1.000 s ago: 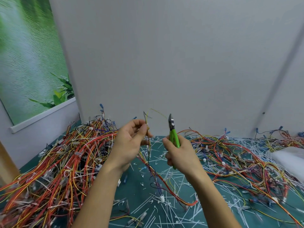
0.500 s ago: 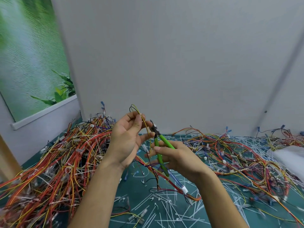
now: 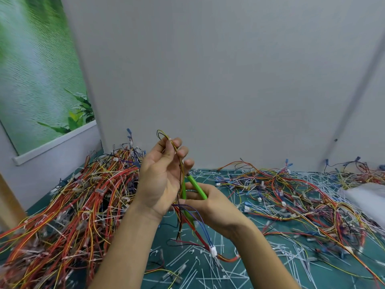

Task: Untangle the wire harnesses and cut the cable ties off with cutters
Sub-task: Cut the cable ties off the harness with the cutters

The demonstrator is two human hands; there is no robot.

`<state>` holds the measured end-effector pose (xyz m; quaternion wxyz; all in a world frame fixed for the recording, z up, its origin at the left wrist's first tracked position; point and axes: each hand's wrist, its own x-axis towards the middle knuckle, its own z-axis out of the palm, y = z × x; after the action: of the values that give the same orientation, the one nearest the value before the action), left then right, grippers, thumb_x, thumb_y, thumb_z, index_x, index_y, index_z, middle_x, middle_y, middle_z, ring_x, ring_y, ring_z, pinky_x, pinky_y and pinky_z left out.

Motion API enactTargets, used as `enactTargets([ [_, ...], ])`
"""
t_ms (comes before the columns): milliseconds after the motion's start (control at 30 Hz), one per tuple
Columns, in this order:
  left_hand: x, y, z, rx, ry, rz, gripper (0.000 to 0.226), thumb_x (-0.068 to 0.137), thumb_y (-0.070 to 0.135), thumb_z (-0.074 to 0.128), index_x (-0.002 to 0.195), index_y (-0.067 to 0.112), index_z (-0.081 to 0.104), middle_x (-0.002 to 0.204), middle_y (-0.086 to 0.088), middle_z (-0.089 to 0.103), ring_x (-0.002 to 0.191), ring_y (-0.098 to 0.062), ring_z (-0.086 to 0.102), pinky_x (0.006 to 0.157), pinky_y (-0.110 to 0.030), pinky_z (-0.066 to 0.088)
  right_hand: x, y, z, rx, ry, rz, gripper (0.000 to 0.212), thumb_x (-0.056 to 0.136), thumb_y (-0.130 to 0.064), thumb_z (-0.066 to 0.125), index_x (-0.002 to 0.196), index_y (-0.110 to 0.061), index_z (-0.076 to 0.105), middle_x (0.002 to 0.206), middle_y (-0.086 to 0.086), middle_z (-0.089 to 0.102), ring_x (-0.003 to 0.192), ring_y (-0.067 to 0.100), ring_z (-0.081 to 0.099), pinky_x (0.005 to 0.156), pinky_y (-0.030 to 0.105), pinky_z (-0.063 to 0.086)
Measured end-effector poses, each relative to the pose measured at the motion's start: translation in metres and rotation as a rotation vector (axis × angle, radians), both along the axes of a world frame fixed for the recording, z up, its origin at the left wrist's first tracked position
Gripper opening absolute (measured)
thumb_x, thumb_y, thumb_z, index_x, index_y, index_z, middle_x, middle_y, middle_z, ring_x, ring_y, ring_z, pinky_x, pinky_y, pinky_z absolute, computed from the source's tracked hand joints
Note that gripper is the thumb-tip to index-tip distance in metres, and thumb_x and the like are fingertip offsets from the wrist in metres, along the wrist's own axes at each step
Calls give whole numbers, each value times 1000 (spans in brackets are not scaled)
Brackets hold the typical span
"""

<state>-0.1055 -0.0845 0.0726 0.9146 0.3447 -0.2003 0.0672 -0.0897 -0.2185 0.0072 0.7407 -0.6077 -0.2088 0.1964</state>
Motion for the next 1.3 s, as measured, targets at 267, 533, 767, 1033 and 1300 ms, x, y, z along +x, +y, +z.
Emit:
enactTargets([
  [267, -3, 16, 3, 100, -73, 31, 11, 98, 23, 53, 89, 17, 52, 82, 3, 49, 57, -10, 35, 52, -23, 31, 4, -11, 5, -4, -171, -329, 26, 90, -1, 75, 112, -13, 69, 100, 13, 77, 86, 17, 74, 76, 26, 59],
  [533, 10, 22, -10, 801, 188, 457, 22, 77, 27, 83, 90, 13, 71, 75, 6, 71, 64, -7, 62, 78, -33, 53, 9, -45, 25, 118, -273, -611, 32, 85, -7, 80, 112, -14, 67, 88, 5, 77, 78, 16, 74, 69, 24, 58],
  [767, 13, -12, -28, 941, 8, 275, 14, 87, 30, 79, 95, 18, 80, 91, 1, 79, 85, -7, 73, 76, -16, 53, 1, -37, 28, 25, -450, -591, 28, 91, 2, 73, 110, -17, 66, 92, 9, 76, 84, 20, 75, 74, 29, 60],
  [1033, 17, -6, -31, 945, -2, 359, 12, 92, 19, 70, 94, 26, 80, 91, 3, 79, 89, -14, 73, 81, -26, 58, -2, -39, 31, -114, -548, -556, 25, 92, -8, 75, 111, -20, 64, 94, -3, 77, 88, 15, 76, 79, 29, 62],
  [1300, 13, -6, -28, 1142, -80, 488, 8, 84, 17, 76, 83, 24, 75, 76, 13, 74, 71, -5, 70, 65, -16, 53, -5, -38, 32, -346, -688, -640, 24, 91, -12, 77, 107, -21, 63, 90, -22, 69, 80, 6, 70, 70, 18, 55],
])
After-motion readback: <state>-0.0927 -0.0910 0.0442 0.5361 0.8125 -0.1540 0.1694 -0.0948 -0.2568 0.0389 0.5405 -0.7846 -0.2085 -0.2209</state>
